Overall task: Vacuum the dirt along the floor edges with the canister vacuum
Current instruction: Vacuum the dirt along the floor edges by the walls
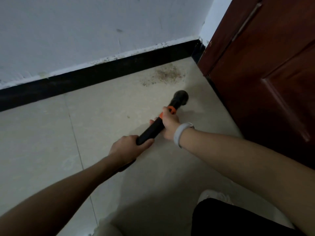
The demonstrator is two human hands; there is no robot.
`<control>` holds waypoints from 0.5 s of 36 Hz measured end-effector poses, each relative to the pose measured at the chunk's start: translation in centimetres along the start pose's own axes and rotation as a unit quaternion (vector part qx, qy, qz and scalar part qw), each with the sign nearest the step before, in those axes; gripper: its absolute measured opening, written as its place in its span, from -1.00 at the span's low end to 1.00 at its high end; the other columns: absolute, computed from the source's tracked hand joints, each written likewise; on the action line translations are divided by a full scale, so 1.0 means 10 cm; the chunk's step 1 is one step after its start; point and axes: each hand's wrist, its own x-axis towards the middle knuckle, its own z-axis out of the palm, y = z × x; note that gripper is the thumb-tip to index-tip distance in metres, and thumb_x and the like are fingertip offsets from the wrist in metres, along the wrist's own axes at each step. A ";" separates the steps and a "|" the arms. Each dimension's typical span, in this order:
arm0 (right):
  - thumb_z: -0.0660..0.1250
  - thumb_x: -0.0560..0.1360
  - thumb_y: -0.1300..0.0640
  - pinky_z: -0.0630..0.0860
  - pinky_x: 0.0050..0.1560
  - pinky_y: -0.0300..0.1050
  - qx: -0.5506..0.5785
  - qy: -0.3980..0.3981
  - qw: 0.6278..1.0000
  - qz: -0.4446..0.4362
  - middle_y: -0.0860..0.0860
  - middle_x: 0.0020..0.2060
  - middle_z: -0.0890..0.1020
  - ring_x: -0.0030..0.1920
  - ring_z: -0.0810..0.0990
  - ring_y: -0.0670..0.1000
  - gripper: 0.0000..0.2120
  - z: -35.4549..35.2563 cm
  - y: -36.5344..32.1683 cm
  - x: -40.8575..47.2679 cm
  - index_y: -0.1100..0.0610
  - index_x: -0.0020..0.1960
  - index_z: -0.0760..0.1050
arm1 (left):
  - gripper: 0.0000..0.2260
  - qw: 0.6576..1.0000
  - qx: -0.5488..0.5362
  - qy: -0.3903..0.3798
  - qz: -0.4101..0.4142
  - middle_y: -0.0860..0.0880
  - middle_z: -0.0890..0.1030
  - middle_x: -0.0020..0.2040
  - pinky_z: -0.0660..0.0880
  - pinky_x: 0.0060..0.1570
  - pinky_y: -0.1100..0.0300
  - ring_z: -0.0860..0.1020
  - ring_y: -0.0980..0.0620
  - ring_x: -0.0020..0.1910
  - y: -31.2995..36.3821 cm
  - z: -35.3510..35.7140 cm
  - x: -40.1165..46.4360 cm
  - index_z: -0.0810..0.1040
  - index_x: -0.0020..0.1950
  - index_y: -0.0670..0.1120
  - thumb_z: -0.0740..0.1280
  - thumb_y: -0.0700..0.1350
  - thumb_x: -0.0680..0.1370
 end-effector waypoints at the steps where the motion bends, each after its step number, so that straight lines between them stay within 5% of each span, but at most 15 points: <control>1: 0.23 0.62 0.05 0.60 0.03 0.07 0.004 -0.017 1.000 0.007 0.16 -0.13 0.47 0.02 0.60 0.20 -0.73 0.05 0.00 0.01 0.19 -0.16 0.30 | -0.55 1.000 -0.012 0.014 -0.011 0.01 0.65 -0.26 0.58 -0.16 0.12 0.62 0.02 -0.27 -0.03 0.00 -0.02 0.52 -0.11 0.03 0.14 0.39 0.48; 5: 0.26 0.61 0.06 0.59 0.01 0.03 -0.018 -0.056 0.998 0.021 0.15 -0.17 0.46 -0.21 0.53 0.09 -0.76 0.17 0.15 -0.01 0.23 -0.03 0.33 | -0.54 0.999 0.009 0.027 -0.038 0.01 0.64 -0.26 0.58 -0.17 0.11 0.61 0.04 -0.28 -0.23 0.01 -0.14 0.54 -0.06 0.01 0.15 0.38 0.49; 8: 0.25 0.61 0.02 0.61 0.01 0.01 -0.020 -0.044 0.999 0.022 0.12 -0.25 0.48 -0.27 0.54 0.06 -0.73 0.14 0.26 0.05 0.18 -0.14 0.33 | -0.55 0.996 0.084 0.011 -0.017 0.04 0.60 -0.27 0.51 -0.26 0.18 0.58 0.05 -0.30 -0.23 -0.01 -0.14 0.49 -0.10 0.03 0.12 0.39 0.49; 12: 0.25 0.60 -0.02 0.62 -0.10 0.03 -0.007 0.036 0.999 -0.022 0.08 -0.34 0.45 -0.37 0.50 0.04 -0.67 -0.04 0.20 0.21 0.17 -0.22 0.32 | -0.53 0.989 0.143 -0.015 0.026 0.04 0.50 -0.29 0.38 -0.28 0.17 0.51 0.00 -0.27 0.01 -0.03 -0.01 0.48 -0.05 0.01 0.09 0.39 0.51; 15: 0.24 0.60 -0.07 0.62 0.01 0.11 -0.027 0.103 0.993 -0.048 0.07 -0.36 0.45 -0.38 0.49 0.05 -0.63 -0.25 0.06 0.37 0.15 -0.25 0.30 | -0.50 0.986 0.154 -0.040 0.049 0.03 0.52 -0.24 0.41 -0.24 0.15 0.56 -0.02 -0.18 0.26 0.05 0.12 0.48 -0.02 0.02 0.07 0.41 0.50; 18: 0.22 0.60 -0.08 0.62 -0.20 0.05 -0.030 0.135 0.989 -0.058 0.10 -0.35 0.47 -0.41 0.51 0.08 -0.62 -0.40 -0.10 0.47 0.16 -0.24 0.28 | -0.50 0.987 0.143 -0.054 0.054 0.00 0.54 -0.18 0.45 -0.18 0.14 0.57 -0.03 -0.15 0.46 0.14 0.24 0.44 -0.04 0.02 0.05 0.43 0.48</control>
